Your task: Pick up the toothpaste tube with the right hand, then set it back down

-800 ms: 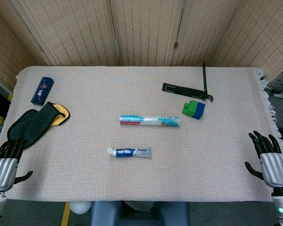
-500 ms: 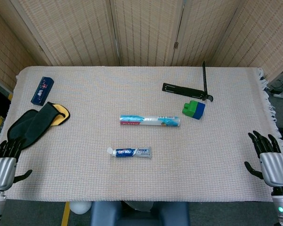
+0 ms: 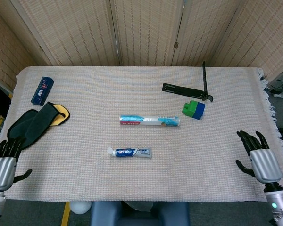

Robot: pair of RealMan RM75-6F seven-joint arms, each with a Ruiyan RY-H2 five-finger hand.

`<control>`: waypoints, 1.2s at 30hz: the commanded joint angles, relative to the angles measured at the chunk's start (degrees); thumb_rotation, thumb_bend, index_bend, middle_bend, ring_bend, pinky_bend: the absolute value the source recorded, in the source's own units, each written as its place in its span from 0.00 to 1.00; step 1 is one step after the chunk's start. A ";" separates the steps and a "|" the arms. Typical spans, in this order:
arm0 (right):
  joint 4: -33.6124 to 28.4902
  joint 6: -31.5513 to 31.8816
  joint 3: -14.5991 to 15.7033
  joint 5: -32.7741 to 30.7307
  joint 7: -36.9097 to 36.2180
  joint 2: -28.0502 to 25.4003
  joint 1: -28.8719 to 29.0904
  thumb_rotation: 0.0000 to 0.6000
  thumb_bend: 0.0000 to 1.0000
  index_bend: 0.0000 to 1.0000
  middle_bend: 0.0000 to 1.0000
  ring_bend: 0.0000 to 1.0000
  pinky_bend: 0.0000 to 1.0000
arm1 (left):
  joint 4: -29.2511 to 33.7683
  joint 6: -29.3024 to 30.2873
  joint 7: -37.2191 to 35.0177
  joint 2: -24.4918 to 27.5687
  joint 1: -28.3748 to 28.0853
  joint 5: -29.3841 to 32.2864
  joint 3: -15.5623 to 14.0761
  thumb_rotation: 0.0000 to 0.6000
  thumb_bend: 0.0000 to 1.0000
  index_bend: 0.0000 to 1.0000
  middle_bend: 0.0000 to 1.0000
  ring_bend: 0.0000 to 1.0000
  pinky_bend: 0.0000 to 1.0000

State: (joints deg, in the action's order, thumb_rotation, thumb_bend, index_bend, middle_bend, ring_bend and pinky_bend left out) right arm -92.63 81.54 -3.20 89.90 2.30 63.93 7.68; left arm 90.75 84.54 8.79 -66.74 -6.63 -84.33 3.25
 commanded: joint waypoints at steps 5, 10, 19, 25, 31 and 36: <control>-5.19 -8.63 -0.16 3.28 5.51 2.34 7.00 1.00 0.33 0.07 0.17 0.20 0.06 | 0.38 -0.57 0.18 0.18 -0.16 0.18 -0.13 1.00 0.21 0.04 0.07 0.07 0.00; -8.97 -17.84 -1.38 1.01 9.24 6.53 13.10 1.00 0.33 0.07 0.17 0.21 0.08 | 1.05 -0.56 0.51 0.62 -0.18 -0.06 -0.26 1.00 0.21 0.05 0.07 0.08 0.00; -8.94 -31.45 -6.73 -9.89 16.13 16.59 24.53 1.00 0.33 0.11 0.20 0.22 0.09 | 1.77 0.45 0.34 1.44 0.56 -0.46 -0.65 1.00 0.21 0.05 0.07 0.08 0.00; -4.58 -36.24 -9.16 -20.00 23.17 23.44 31.26 1.00 0.33 0.24 0.26 0.27 0.13 | 1.87 1.15 0.10 1.74 1.09 -0.55 -0.78 1.00 0.21 0.05 0.07 0.08 0.00; -0.43 -37.71 -10.22 -28.26 27.20 28.90 36.53 1.00 0.33 0.28 0.29 0.30 0.16 | 1.65 0.96 -0.52 1.74 1.17 -0.59 -0.91 1.00 0.21 0.06 0.07 0.08 0.00; 3.24 -37.24 -9.94 -32.60 29.84 32.77 39.85 1.00 0.33 0.28 0.29 0.30 0.17 | 1.52 0.83 -0.71 1.83 1.18 -0.45 -0.86 1.00 0.21 0.05 0.07 0.08 0.00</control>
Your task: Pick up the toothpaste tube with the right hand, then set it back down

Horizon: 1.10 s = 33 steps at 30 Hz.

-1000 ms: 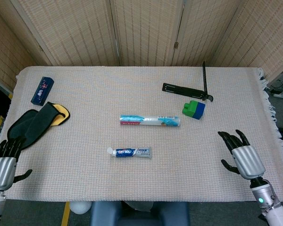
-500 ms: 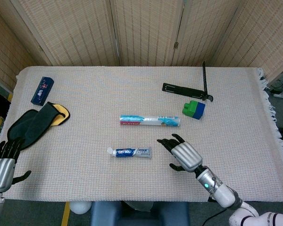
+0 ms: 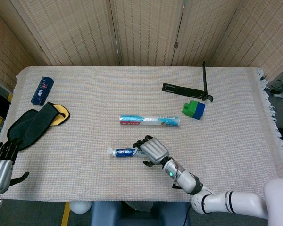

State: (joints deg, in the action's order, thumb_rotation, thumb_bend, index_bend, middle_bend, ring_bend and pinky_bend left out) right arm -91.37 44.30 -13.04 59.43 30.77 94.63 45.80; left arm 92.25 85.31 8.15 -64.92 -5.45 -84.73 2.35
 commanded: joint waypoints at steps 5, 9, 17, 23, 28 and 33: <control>5.49 0.85 -0.15 -4.96 2.60 5.17 4.21 1.00 0.34 0.28 0.29 0.32 0.22 | -0.01 0.31 -0.32 0.18 0.15 -0.27 -0.01 1.00 0.21 0.05 0.07 0.08 0.00; 8.09 1.27 0.26 -6.95 3.46 7.15 5.84 1.00 0.33 0.29 0.31 0.34 0.24 | -0.13 0.18 -0.46 0.22 0.28 0.03 -0.04 1.00 0.21 0.06 0.07 0.08 0.00; 11.59 1.99 1.09 -8.09 3.93 9.65 7.84 1.00 0.33 0.35 0.35 0.37 0.31 | -0.75 -0.04 -0.73 -0.07 0.35 0.31 -0.02 1.00 0.21 0.05 0.07 0.08 0.00; 13.77 2.17 1.09 -9.27 3.91 11.16 9.08 1.00 0.33 0.37 0.37 0.41 0.34 | -1.22 -0.26 -0.92 -0.33 0.31 0.42 0.01 1.00 0.21 0.05 0.07 0.08 0.00; 15.60 2.33 1.05 -10.27 4.28 12.70 10.21 1.00 0.33 0.41 0.39 0.43 0.38 | -1.37 -0.56 -1.29 -0.26 0.29 0.51 -0.06 1.00 0.21 0.05 0.07 0.08 0.00; 16.99 3.04 1.10 -10.00 4.39 14.03 10.94 1.00 0.36 0.50 0.45 0.49 0.44 | -2.08 -0.55 -2.00 -0.37 0.24 0.29 -0.03 1.00 0.21 0.06 0.07 0.08 0.00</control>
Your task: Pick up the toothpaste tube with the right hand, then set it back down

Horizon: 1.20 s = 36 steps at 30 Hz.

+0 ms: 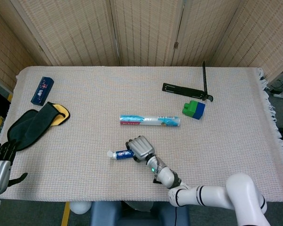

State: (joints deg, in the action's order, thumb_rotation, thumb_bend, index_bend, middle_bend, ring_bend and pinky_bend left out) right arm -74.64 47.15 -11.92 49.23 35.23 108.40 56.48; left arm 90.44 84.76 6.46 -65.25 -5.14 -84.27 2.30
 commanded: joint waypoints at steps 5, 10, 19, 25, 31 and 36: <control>-1.53 -2.26 0.13 1.06 -0.21 -2.38 1.44 1.00 0.45 0.60 0.53 0.60 0.52 | -1.19 0.18 -1.41 -0.09 -1.17 -2.69 0.13 1.00 0.21 0.11 0.10 0.11 0.00; -5.87 -6.54 0.08 2.06 0.59 -9.24 3.97 1.00 0.47 0.64 0.56 0.63 0.56 | -2.17 -0.78 -2.57 -0.12 -4.44 -8.49 -0.11 1.00 0.23 0.19 0.23 0.21 0.04; -12.83 -10.47 -0.57 2.00 -0.58 -19.58 7.54 1.00 0.48 0.68 0.59 0.68 0.59 | -4.45 -6.44 -4.94 -1.41 -14.76 -20.09 -0.24 1.00 0.47 0.28 0.47 0.46 0.37; -16.40 -8.83 -0.64 0.27 -2.14 -22.87 8.40 1.00 0.48 0.68 0.59 0.68 0.59 | -2.08 -14.27 -2.92 -1.84 -21.85 -21.50 0.85 1.00 0.60 0.31 0.69 0.69 0.64; -18.25 -7.11 0.54 -0.23 -3.38 -24.52 8.44 1.00 0.48 0.69 0.60 0.69 0.59 | 1.64 -20.41 0.79 -2.92 -26.06 -20.54 1.11 1.00 0.75 0.27 0.88 0.85 0.76; -18.39 -6.33 1.35 -0.09 -5.69 -24.65 7.96 1.00 0.48 0.70 0.61 0.69 0.59 | 5.00 -24.44 3.14 -3.16 -27.91 -18.70 0.49 1.00 0.82 0.26 0.94 0.90 0.79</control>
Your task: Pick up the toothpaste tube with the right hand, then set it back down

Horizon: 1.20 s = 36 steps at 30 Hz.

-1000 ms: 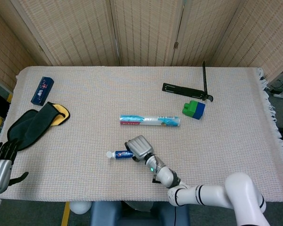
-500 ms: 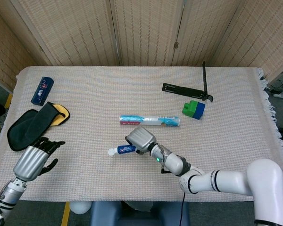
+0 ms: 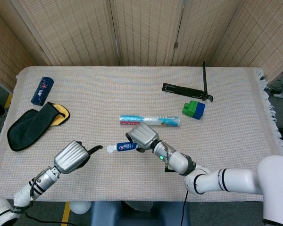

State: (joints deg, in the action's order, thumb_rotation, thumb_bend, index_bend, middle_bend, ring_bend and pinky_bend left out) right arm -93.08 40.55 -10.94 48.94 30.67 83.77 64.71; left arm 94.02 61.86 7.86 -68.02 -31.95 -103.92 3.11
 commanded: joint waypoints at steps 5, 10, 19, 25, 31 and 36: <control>0.56 0.25 0.99 1.55 -3.05 0.10 -0.44 1.00 0.48 0.70 0.61 0.69 0.60 | 2.28 -2.68 4.25 -1.46 -1.65 2.11 -0.84 1.00 0.83 0.23 0.94 0.90 0.79; 0.90 0.78 1.23 3.00 -4.98 0.70 -0.70 1.00 0.48 0.70 0.61 0.69 0.60 | 2.47 -3.24 4.99 -2.11 -2.06 4.14 -0.81 1.00 0.83 0.23 0.94 0.89 0.79; 1.23 1.17 0.61 5.99 -10.86 1.37 -2.08 1.00 0.48 0.71 0.62 0.70 0.61 | 2.97 -4.04 5.67 -1.38 -2.21 6.86 -1.65 1.00 0.83 0.24 0.94 0.89 0.79; 1.04 0.71 -0.76 8.47 -16.93 1.16 -3.34 1.00 0.48 0.72 0.63 0.71 0.61 | 3.01 -3.51 5.09 -0.83 -2.08 7.56 -2.23 1.00 0.83 0.24 0.94 0.89 0.79; 1.10 0.68 -1.69 12.23 -22.55 0.78 -4.63 1.00 0.48 0.74 0.64 0.72 0.62 | 3.00 -3.15 4.70 -0.81 -1.99 8.91 -2.25 1.00 0.83 0.23 0.94 0.89 0.79; 1.65 1.25 -1.81 14.05 -26.35 0.72 -6.05 1.00 0.48 0.74 0.64 0.73 0.63 | 3.98 -1.42 0.37 -0.81 -1.37 10.55 -1.76 1.00 0.83 0.22 0.94 0.86 0.79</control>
State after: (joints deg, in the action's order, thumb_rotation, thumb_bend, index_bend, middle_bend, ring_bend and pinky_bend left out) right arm -91.66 41.54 -12.67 62.38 5.27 84.53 59.27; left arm 97.43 59.37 10.28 -68.83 -33.73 -94.29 0.98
